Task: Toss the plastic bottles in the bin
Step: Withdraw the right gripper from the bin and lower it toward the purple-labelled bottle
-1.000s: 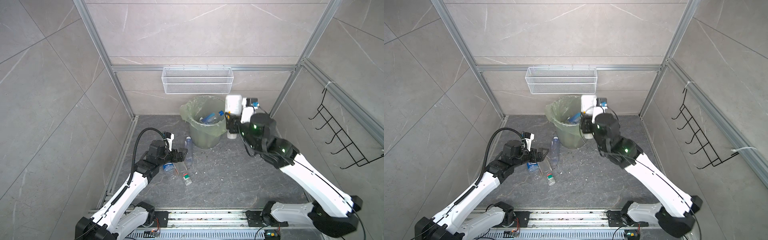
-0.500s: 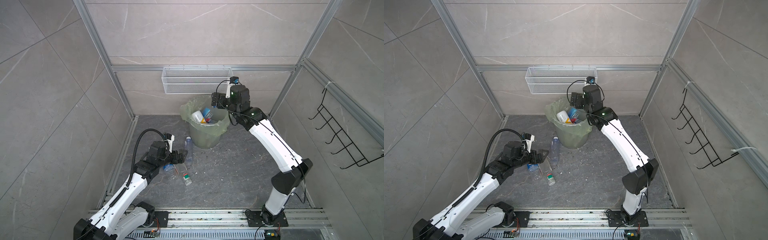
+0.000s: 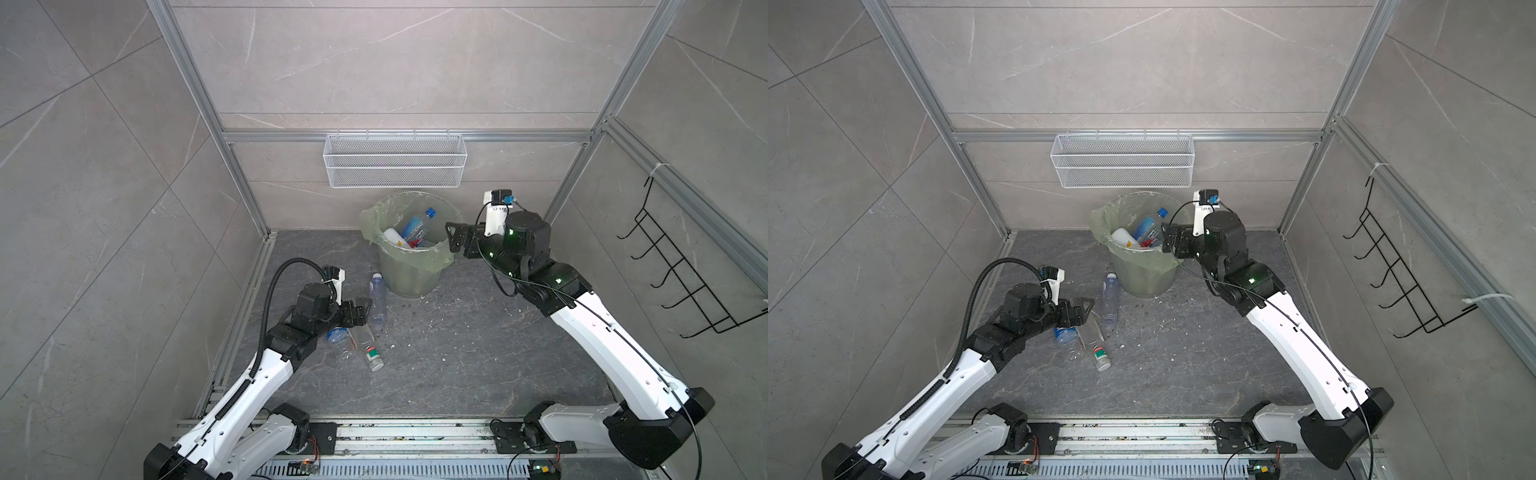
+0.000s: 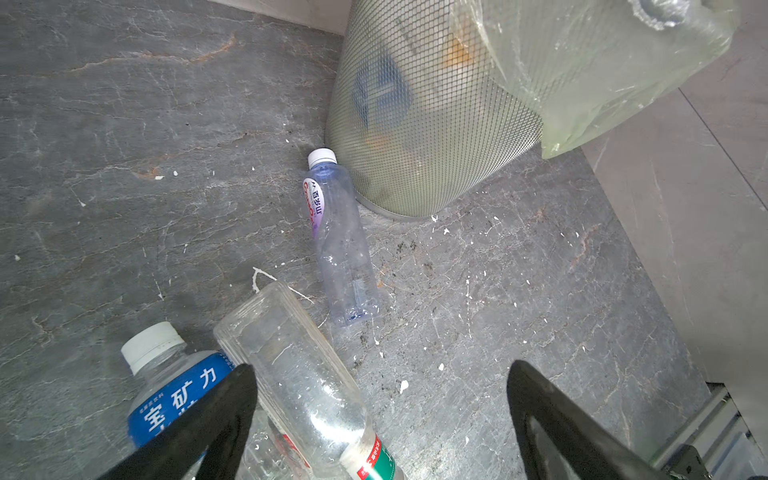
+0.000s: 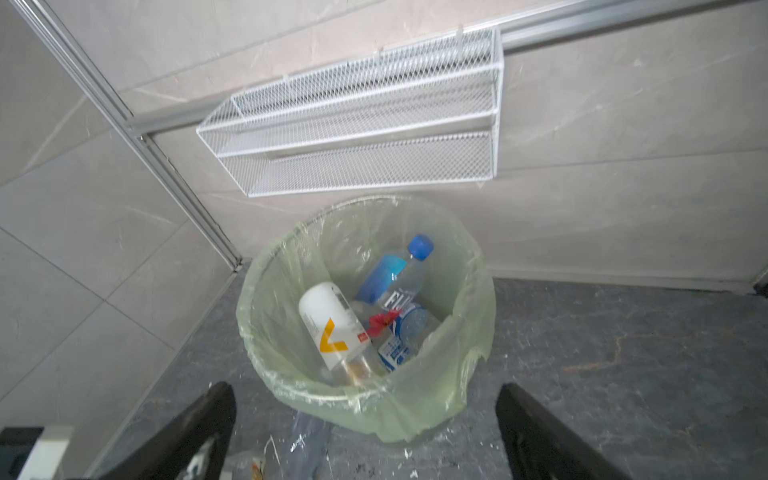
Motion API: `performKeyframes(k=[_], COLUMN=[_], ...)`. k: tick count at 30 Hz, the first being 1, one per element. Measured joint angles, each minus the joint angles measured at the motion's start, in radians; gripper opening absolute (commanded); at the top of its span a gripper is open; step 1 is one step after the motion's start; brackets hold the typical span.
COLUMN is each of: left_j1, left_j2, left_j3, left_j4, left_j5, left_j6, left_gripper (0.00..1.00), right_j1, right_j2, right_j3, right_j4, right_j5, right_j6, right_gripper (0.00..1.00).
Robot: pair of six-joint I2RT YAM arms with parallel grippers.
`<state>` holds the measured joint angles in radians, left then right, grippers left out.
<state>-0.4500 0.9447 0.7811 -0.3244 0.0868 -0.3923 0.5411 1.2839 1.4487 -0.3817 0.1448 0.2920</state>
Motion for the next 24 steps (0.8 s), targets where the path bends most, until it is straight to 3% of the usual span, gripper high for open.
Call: performKeyframes(k=[7, 14, 24], left_j1=[0.0, 0.0, 0.0], left_j2=[0.0, 0.0, -0.036], left_j3=[-0.013, -0.029, -0.082], left_j4=[-0.026, -0.058, -0.099], left_j5=[-0.042, -0.085, -0.14], left_j6=[-0.01, -0.035, -0.07], left_gripper=[0.96, 0.96, 0.96], right_j1=[0.017, 0.116, 0.251], right_j2=[-0.064, -0.062, 0.082], right_j3=[-0.187, -0.235, -0.233], right_j4=[-0.013, -0.023, -0.018], right_j5=[-0.067, -0.079, -0.047], right_j6=[0.0, 0.0, 0.012], right_gripper=[0.98, 0.96, 0.96])
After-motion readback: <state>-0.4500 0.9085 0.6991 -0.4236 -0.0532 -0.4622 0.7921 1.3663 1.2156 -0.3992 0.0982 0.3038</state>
